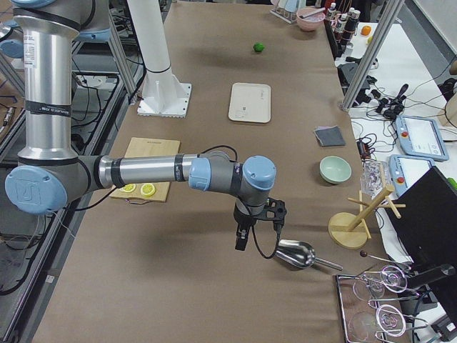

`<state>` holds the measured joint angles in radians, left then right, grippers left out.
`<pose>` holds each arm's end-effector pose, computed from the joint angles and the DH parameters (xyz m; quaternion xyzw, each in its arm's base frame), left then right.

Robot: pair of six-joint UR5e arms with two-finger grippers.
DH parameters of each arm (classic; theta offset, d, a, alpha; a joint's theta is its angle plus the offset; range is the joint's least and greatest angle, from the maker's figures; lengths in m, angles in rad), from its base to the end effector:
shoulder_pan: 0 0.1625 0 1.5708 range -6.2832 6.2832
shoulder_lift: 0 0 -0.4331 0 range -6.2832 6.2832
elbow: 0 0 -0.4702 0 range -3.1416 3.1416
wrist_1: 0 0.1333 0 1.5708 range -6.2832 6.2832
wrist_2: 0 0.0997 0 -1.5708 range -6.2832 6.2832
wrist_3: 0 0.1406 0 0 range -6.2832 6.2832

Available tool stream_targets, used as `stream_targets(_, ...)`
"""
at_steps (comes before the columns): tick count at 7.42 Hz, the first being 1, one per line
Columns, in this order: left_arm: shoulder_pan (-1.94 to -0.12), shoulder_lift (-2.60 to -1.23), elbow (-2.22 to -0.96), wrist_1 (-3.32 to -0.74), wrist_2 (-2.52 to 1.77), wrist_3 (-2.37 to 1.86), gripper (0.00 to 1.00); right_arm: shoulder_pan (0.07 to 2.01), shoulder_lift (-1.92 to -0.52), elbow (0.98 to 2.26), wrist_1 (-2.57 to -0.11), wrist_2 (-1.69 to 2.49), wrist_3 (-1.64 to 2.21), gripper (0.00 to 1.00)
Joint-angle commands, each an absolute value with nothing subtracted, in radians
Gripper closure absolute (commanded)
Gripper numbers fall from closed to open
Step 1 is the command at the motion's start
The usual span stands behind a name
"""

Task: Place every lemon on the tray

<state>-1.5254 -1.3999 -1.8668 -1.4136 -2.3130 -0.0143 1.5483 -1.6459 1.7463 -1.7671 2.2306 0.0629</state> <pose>-0.0160 -0.4904 0.6374 -0.0258 0.3620 0.0087 0.9318 0.0353 -0.5249 0.6674 -0.0591 -0.3213 0.0346 0.9445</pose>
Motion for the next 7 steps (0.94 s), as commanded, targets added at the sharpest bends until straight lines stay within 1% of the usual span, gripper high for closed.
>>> stream_targets(1,-1.528,-1.397,-1.87,-1.41,-2.313,-0.011,0.02,1.548,-1.647,1.747,-1.767,2.236,0.061,0.0)
stream_targets(5,-1.525,-1.401,-1.876,-1.41,-2.316,-0.02,0.02,1.548,-1.644,1.747,-1.766,2.235,0.063,0.0)
stream_targets(6,-1.523,-1.42,-1.864,-1.405,-2.316,-0.021,0.02,1.548,-1.644,1.749,-1.766,2.233,0.063,0.0)
stream_targets(7,-1.519,-1.458,-1.858,-1.41,-2.318,-0.108,0.03,1.548,-1.643,1.752,-1.764,2.233,0.063,0.0)
